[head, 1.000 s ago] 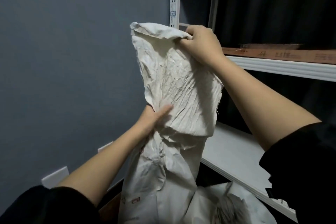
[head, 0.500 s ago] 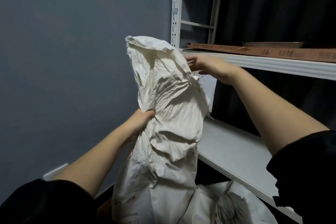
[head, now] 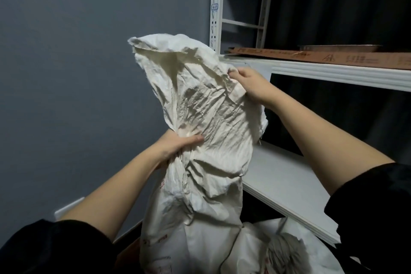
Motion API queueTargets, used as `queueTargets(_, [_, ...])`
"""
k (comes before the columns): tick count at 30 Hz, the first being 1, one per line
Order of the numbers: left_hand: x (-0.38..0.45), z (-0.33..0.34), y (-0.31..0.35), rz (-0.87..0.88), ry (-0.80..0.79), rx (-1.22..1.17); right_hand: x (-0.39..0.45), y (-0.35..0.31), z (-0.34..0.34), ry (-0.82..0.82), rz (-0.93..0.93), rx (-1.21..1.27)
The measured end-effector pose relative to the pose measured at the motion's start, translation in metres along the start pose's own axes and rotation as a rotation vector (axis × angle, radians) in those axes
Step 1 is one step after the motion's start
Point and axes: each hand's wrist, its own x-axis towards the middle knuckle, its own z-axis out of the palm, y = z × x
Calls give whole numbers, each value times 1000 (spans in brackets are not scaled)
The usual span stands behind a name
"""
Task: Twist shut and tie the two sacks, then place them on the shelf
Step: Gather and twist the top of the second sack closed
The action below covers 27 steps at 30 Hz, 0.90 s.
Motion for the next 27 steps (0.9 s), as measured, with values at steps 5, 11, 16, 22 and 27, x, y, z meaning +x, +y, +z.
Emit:
queueTargets(5, [4, 19, 9, 199, 139, 21, 16, -28, 6, 318, -149, -41])
queueTargets(11, [3, 29, 2, 240, 203, -143, 11, -38, -4, 49, -85, 117])
queueTargets(16, [7, 20, -1, 231, 297, -210, -5, 0, -7, -105, -100, 61])
queueTargets(22, [2, 16, 3, 89, 219, -248, -5, 1, -8, -159, -95, -105])
queueTargets(27, [2, 15, 1, -23, 95, 82, 9, -26, -18, 159, -160, 61])
